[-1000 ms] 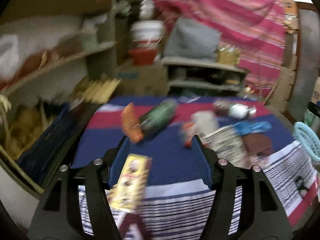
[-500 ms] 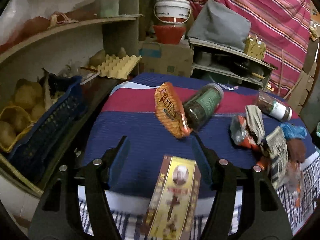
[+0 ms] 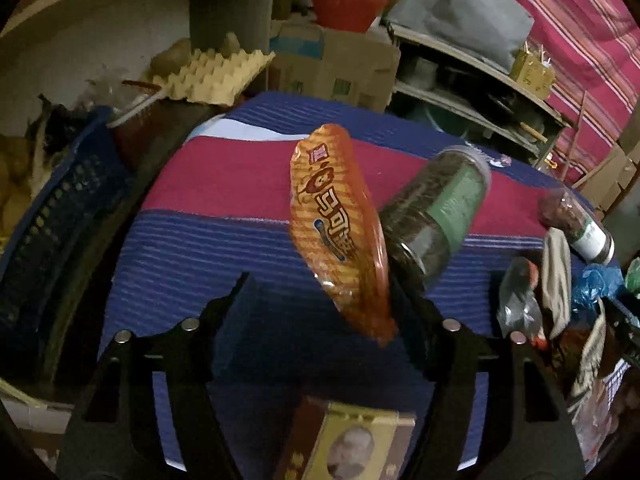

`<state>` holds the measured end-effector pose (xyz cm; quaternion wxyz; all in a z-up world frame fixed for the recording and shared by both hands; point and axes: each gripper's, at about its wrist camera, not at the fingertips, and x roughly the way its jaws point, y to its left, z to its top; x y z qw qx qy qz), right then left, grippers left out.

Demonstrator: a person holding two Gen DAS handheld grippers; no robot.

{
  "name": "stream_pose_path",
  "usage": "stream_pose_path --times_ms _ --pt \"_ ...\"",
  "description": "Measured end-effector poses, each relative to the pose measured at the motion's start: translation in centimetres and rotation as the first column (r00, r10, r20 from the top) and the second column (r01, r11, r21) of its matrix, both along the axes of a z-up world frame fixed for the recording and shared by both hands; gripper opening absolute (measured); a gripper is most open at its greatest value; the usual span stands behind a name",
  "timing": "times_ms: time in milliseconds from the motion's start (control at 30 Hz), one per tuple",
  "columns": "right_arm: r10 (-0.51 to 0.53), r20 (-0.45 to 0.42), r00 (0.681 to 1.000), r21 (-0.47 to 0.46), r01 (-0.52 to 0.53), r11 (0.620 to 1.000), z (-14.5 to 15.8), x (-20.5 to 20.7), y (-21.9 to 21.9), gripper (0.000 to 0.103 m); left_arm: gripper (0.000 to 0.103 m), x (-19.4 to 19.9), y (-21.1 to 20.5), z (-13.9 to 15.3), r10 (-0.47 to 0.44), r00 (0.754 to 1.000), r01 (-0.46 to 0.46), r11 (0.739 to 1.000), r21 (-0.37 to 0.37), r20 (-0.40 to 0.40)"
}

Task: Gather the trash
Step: 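Grasp the orange snack wrapper with the left tool while the right tool grasps the blue plastic bag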

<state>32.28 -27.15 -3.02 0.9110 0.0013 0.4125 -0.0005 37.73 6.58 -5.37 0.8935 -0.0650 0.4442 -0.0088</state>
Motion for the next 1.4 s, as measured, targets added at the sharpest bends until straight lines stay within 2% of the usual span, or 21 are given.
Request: stream_pose_path --times_ms 33,67,100,133,167,233,333,500,567,633,700,767,800,833,967,1200,1267,1300,1333,1367,1400 --pt "0.007 -0.004 1.0 -0.009 -0.008 1.0 -0.1 0.1 0.2 0.072 0.047 0.5 0.0 -0.3 -0.009 1.0 0.009 1.0 -0.001 -0.009" --pt "0.02 -0.001 1.0 -0.015 -0.02 1.0 -0.2 0.1 0.4 0.062 0.031 1.0 -0.1 -0.6 -0.019 1.0 0.019 1.0 -0.005 -0.02" --pt "0.053 -0.025 0.998 -0.003 -0.053 0.999 -0.3 0.4 0.7 0.026 0.016 1.3 -0.1 -0.8 -0.026 0.999 0.026 1.0 -0.006 -0.029" --pt "0.064 -0.048 0.997 -0.001 -0.064 0.998 -0.6 0.6 0.8 0.011 0.01 1.5 -0.2 -1.2 -0.04 0.998 0.04 0.999 -0.013 -0.039" --pt "0.077 -0.056 0.995 -0.005 -0.078 0.997 -1.1 0.8 1.0 0.011 0.005 1.6 -0.3 -1.4 -0.057 0.997 0.056 0.998 -0.026 -0.043" --pt "0.088 -0.053 0.995 0.011 -0.087 0.996 -1.3 0.8 0.9 0.004 0.003 1.4 -0.2 -1.2 -0.056 0.998 0.055 0.998 -0.029 -0.027" --pt "0.083 0.044 0.996 0.074 -0.086 0.994 1.0 -0.3 -0.2 0.003 0.002 0.6 0.3 -0.4 -0.039 0.999 0.039 0.999 -0.012 -0.001" --pt "0.07 0.202 0.977 0.148 -0.101 0.984 5.0 -3.1 -1.8 0.001 0.001 -3.0 2.6 2.8 0.037 0.996 -0.033 0.998 -0.053 0.08" --pt "0.066 0.226 0.972 0.163 -0.105 0.981 5.7 -3.5 -2.0 0.001 0.001 -4.7 3.0 3.9 0.052 0.993 -0.046 0.997 -0.059 0.109" --pt "0.083 0.216 0.973 0.134 -0.114 0.984 5.8 -3.8 -2.0 0.001 0.001 -6.3 2.8 5.4 0.057 0.987 -0.049 0.997 -0.056 0.147" --pt "0.087 0.204 0.975 0.051 -0.1 0.994 5.0 -3.7 -1.6 0.003 0.001 -7.7 2.3 6.5 0.052 0.984 -0.041 0.997 -0.065 0.172" --pt "0.051 0.186 0.981 -0.005 -0.051 0.999 3.6 -3.1 -1.9 0.02 0.001 -8.5 1.7 7.3 0.047 0.981 -0.034 0.997 -0.072 0.189" --pt "0.021 0.186 0.982 0.014 -0.024 1.0 3.1 -2.8 -2.5 0.058 0.001 -8.7 1.4 7.4 0.041 0.981 -0.027 0.997 -0.072 0.191" --pt "-0.005 0.189 0.982 0.033 -0.001 0.999 2.9 -2.6 -2.9 0.087 0.001 -8.8 1.1 7.4 0.035 0.981 -0.022 0.997 -0.069 0.192" --pt "-0.067 0.161 0.985 0.094 0.052 0.994 2.3 -0.9 -4.2 0.088 0.001 -8.0 -0.3 6.9 -0.004 0.982 0.015 0.998 -0.057 0.187" --pt "-0.091 0.011 0.996 0.124 0.089 0.988 -0.8 3.8 -3.7 0.089 0.001 -6.3 -0.5 5.6 -0.039 0.986 0.048 0.998 -0.051 0.165" --pt "-0.084 0.001 0.996 0.146 0.083 0.986 -1.1 4.1 -3.6 0.082 0.001 -6.2 -0.5 5.5 -0.045 0.986 0.054 0.997 -0.053 0.163" --pt "-0.068 -0.006 0.998 0.174 0.068 0.982 -1.1 4.4 -3.7 0.057 0.002 -6.2 -0.4 5.6 -0.046 0.986 0.055 0.997 -0.051 0.163" --pt "-0.06 -0.014 0.998 0.183 0.062 0.981 -1.4 4.4 -3.7 0.021 0.002 -6.3 -0.4 5.6 -0.045 0.986 0.054 0.997 -0.05 0.164" --pt "-0.052 -0.02 0.998 0.182 0.055 0.982 -1.6 4.3 -3.6 0.012 0.002 -6.3 -0.4 5.7 -0.042 0.985 0.051 0.997 -0.052 0.166" --pt "-0.035 -0.005 0.999 0.173 0.036 0.984 -1.7 4.1 -3.4 0.012 0.002 -6.4 -0.3 5.8 -0.04 0.985 0.05 0.997 -0.055 0.169"
